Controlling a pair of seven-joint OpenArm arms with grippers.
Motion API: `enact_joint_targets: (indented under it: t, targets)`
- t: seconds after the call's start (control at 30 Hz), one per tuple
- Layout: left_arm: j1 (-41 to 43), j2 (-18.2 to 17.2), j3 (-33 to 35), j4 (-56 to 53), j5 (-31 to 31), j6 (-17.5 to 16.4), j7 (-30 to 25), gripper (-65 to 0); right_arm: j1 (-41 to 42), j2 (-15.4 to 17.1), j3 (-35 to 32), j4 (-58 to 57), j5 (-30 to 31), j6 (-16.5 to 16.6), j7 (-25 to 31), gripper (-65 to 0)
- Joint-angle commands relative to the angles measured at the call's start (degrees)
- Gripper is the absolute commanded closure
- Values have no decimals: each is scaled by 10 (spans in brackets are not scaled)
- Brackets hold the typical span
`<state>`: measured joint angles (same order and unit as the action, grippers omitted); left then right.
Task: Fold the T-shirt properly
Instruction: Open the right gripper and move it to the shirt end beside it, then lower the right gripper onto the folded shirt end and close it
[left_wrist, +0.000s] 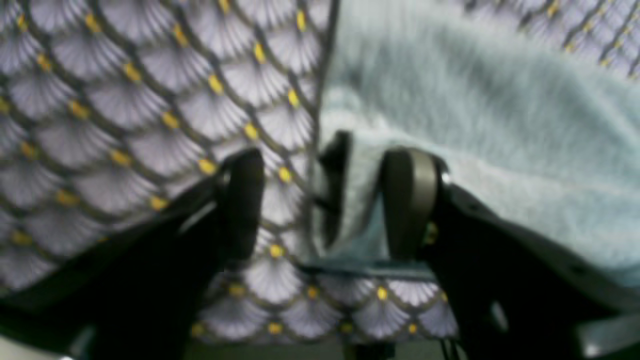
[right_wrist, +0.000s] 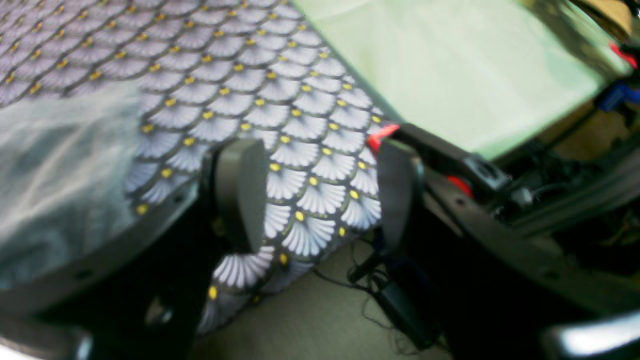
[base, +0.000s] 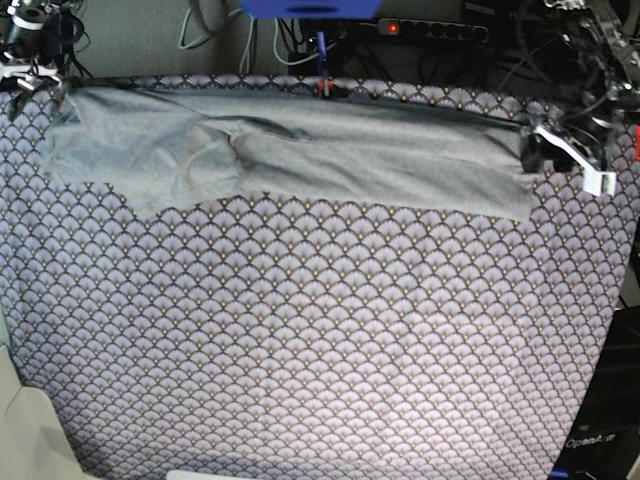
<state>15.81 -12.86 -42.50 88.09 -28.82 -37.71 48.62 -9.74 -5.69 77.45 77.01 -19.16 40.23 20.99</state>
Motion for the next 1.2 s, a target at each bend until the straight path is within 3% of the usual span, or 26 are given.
enact_joint_targets:
  t: [0.0,0.13,0.27,0.53,0.67,1.0,1.17]
  targets:
    - [-2,-11,-3,7,-18,-3,-8,-367,-3,9,4,9,9,-2,18,-359]
    - [1,-34,-3,3,-39,-3,-8,-367,3,12,1,14,10,-2,17,-359]
    - [1,-35,-3,2,-35,-3,-8,-367,12,9,-50,26,9,-2,17,-359]
    - [1,-6,-3,1,-30,3,-12,-367,-34,13,-218,68,9,-2,16,-359]
    - [1,2,-3,1,-30,7,-9,-367,-49,37,-281,59,9,-2,12,-360]
    - [9,14,-29,2,-31,7,-8,-366,-55,49,-359,90,8,-2,8,-361]
    - [8,13,-32,2,-31,7,-8,-366,-69,49,-422,158,-15,-2,-95,-362]
